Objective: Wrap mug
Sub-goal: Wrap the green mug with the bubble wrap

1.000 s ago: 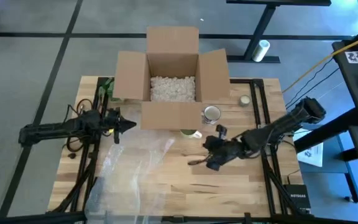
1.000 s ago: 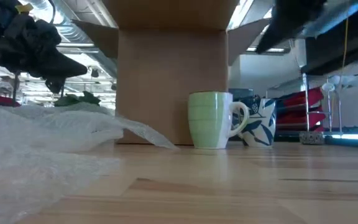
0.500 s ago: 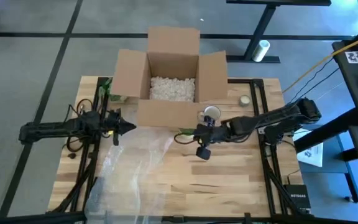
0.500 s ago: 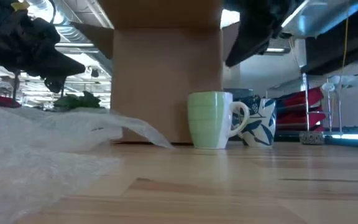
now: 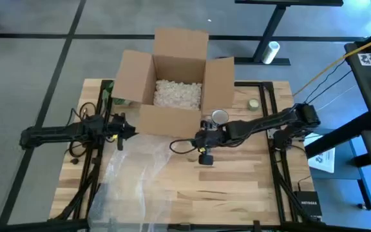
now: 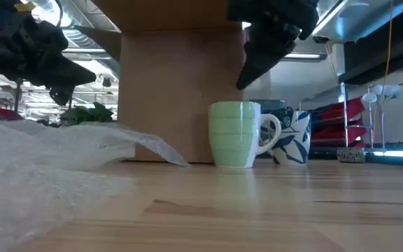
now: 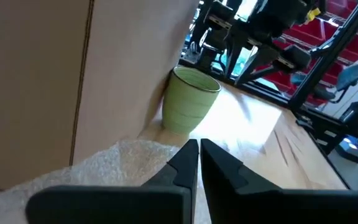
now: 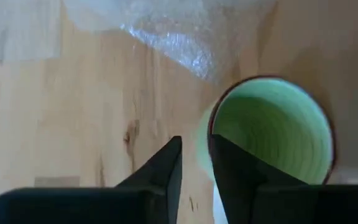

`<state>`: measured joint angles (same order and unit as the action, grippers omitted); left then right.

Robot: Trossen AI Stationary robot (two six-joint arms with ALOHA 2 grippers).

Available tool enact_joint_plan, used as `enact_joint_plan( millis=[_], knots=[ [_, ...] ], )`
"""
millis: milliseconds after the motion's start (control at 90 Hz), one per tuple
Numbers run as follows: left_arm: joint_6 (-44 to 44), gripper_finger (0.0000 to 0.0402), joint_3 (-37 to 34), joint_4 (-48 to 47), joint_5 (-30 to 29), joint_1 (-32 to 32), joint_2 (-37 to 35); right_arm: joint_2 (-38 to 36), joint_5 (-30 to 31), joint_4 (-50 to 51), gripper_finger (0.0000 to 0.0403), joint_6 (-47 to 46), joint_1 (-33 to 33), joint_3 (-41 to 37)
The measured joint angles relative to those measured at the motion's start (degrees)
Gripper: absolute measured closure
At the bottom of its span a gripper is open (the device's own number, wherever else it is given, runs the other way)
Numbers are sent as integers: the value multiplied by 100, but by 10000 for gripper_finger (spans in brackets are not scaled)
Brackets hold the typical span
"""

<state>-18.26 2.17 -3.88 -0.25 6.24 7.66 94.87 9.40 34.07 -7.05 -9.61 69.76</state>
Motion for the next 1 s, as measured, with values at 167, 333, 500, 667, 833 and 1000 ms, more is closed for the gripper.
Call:
enact_joint_plan(
  millis=[167,333,500,667,833,1000],
  knots=[
    [-31,402,0,-4,-2,0,-2,0,37,-1,331,155,8,0],
    [-58,402,0,-6,-2,0,0,61,48,53,331,189,118,0],
    [-61,402,0,-7,-2,0,0,348,3,21,331,313,116,-2],
    [-61,402,0,-9,-2,0,0,543,5,10,331,328,116,-2],
    [-63,402,2,-10,-2,0,0,543,0,-15,373,304,116,-9],
    [-70,402,2,-11,-2,2,0,514,-26,183,394,192,101,87]
  ],
)
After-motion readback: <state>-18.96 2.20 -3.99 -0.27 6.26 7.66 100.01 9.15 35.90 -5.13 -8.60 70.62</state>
